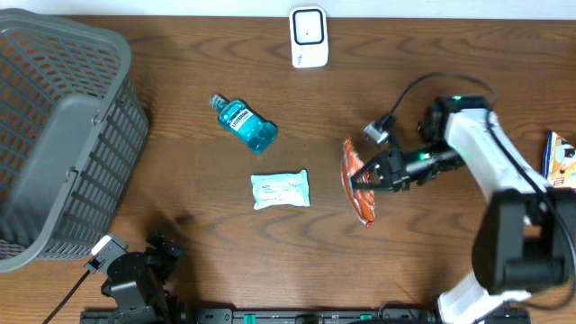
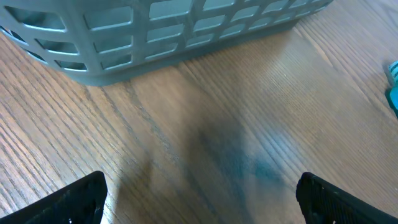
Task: Scan the item barcode
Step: 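Carry the wafer bar up to the white scanner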
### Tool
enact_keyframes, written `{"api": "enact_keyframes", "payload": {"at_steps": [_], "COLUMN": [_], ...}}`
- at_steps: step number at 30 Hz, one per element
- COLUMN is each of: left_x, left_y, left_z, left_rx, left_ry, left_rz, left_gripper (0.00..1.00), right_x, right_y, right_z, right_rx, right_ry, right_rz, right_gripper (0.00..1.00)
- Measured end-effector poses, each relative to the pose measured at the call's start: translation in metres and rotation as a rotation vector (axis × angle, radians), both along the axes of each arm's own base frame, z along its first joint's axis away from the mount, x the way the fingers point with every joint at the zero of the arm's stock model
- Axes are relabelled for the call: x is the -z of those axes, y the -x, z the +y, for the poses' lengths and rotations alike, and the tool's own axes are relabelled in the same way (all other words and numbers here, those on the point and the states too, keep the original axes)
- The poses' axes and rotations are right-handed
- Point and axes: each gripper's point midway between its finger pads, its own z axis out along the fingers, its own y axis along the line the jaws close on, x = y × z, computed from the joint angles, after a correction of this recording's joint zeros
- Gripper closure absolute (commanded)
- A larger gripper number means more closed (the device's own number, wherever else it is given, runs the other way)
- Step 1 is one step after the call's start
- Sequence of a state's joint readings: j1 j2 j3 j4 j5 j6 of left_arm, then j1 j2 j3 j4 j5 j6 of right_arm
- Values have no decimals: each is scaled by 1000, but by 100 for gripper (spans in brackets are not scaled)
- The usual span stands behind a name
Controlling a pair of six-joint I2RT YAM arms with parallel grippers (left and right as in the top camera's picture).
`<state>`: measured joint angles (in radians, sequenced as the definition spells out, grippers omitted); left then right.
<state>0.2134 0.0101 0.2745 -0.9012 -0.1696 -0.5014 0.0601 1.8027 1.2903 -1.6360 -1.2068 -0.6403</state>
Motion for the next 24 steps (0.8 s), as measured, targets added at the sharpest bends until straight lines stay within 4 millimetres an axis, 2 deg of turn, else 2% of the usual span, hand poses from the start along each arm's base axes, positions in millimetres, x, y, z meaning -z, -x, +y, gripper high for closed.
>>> {"api": "enact_keyframes", "payload": {"at_steps": [4,6,9,12,14,17,21,24], "left_x": [0,0,0,0,0,0,0,0], "left_y": [0,0,0,0,0,0,0,0], "left_z": [0,0,0,0,0,0,0,0], "left_rx": [0,0,0,0,0,0,0,0], "left_ry": [0,0,0,0,0,0,0,0], "left_rz": [0,0,0,0,0,0,0,0], "left_gripper": [2,2,2,2,2,2,2,2], "right_x": [-19,-20,-4,25,37,41,30,21], "right_y": [-8,-15,-38,-62,-75,-94,-121,-141], "right_z": [1,3,3,-5,-6,10,37,42], "right_rx": [-20,-29,-3,85,137,198,287,390], "right_ry": [4,35,179,433,564,662,704,736], "right_rz": [-276,-384,-445,-401,-405,-490,-646,-711], "right_gripper": [99,98,99,99,99,99,99,99]}}
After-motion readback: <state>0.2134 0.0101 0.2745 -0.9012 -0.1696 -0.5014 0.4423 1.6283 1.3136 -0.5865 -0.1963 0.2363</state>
